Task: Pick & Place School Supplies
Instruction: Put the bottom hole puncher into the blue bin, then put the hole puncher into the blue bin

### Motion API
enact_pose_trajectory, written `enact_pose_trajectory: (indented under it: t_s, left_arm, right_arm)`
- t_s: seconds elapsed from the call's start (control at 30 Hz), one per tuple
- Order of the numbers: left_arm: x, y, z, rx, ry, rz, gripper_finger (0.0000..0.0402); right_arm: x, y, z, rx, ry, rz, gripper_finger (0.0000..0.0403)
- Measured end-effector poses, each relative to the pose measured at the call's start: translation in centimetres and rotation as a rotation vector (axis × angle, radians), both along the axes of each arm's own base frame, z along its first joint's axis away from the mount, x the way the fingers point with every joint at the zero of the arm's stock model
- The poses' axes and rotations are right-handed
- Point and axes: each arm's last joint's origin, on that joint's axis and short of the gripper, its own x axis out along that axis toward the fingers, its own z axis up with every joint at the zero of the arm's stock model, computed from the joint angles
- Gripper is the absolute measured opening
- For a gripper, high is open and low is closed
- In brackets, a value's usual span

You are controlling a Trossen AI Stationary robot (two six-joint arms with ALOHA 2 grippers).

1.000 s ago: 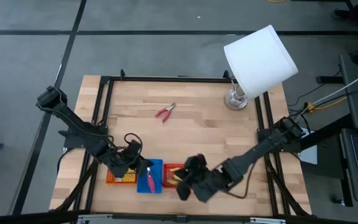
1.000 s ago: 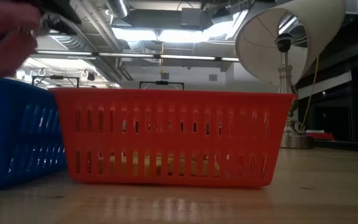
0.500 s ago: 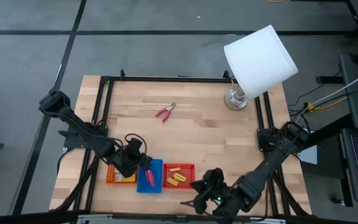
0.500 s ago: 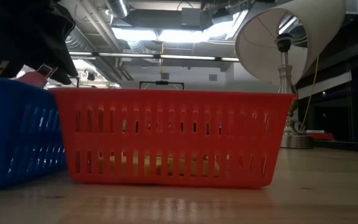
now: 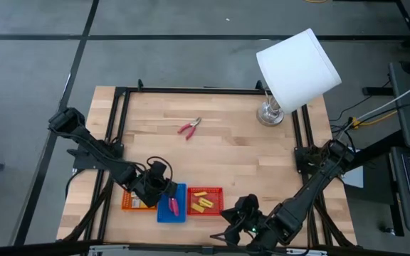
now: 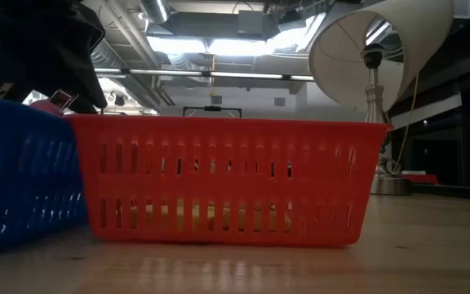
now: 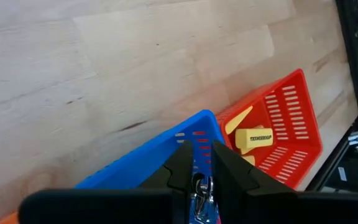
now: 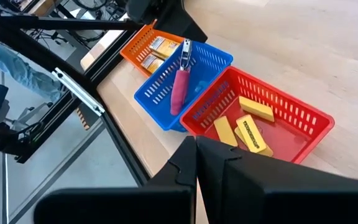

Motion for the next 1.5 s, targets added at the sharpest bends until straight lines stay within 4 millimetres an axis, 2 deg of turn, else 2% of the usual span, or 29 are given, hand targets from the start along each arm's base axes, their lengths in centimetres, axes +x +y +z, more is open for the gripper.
enact_pose_trajectory:
  t_s: [0.17, 0.37, 0.5, 0.63, 0.83, 1.0, 1.13, 1.27, 1.4, 1.5]
  left_arm:
    - [0.0, 0.0, 0.0, 0.014, -0.001, -0.016, 0.0042]
    - [0.0, 0.1, 0.0, 0.062, -0.002, -0.022, 0.0151]
    - [0.1, 0.5, 0.4, 0.100, -0.032, -0.015, 0.0191]
    - [0.0, 0.9, 1.4, 0.166, -0.085, -0.020, 0.0194]
    - [-0.3, 2.4, 4.0, 0.310, -0.162, -0.077, 0.0175]
    - [0.9, 6.1, 4.5, 0.375, -0.042, -0.231, 0.0168]
    - [2.2, 10.4, 4.0, 0.422, 0.064, -0.325, 0.0187]
    - [3.1, 15.4, 3.3, 0.479, 0.151, -0.346, 0.0217]
    - [3.6, 20.0, 1.8, 0.297, 0.141, -0.324, 0.0231]
    - [3.6, 22.4, 0.0, 0.210, 0.201, -0.282, 0.0219]
  right_arm:
    - [-0.1, 0.1, 0.0, -0.002, 0.000, 0.004, 0.0000]
    - [-0.1, 0.1, 0.0, -0.011, -0.010, -0.005, 0.0000]
    - [-0.1, 0.1, 0.0, -0.011, -0.010, -0.005, 0.0000]
    - [-0.1, 0.1, 0.0, -0.015, -0.010, -0.003, 0.0000]
    - [-0.1, 0.0, 0.1, -0.037, -0.027, -0.021, 0.0000]
    - [-0.2, -0.2, 0.1, -0.074, -0.052, -0.054, 0.0008]
    - [-0.7, -0.7, 0.0, -0.043, -0.040, -0.116, 0.0035]
    - [-1.6, -1.2, 0.5, 0.006, -0.085, -0.209, 0.0069]
    - [-2.1, -1.7, 1.3, 0.058, -0.114, -0.261, 0.0102]
    - [-2.3, -2.0, 2.0, 0.078, -0.131, -0.268, 0.0122]
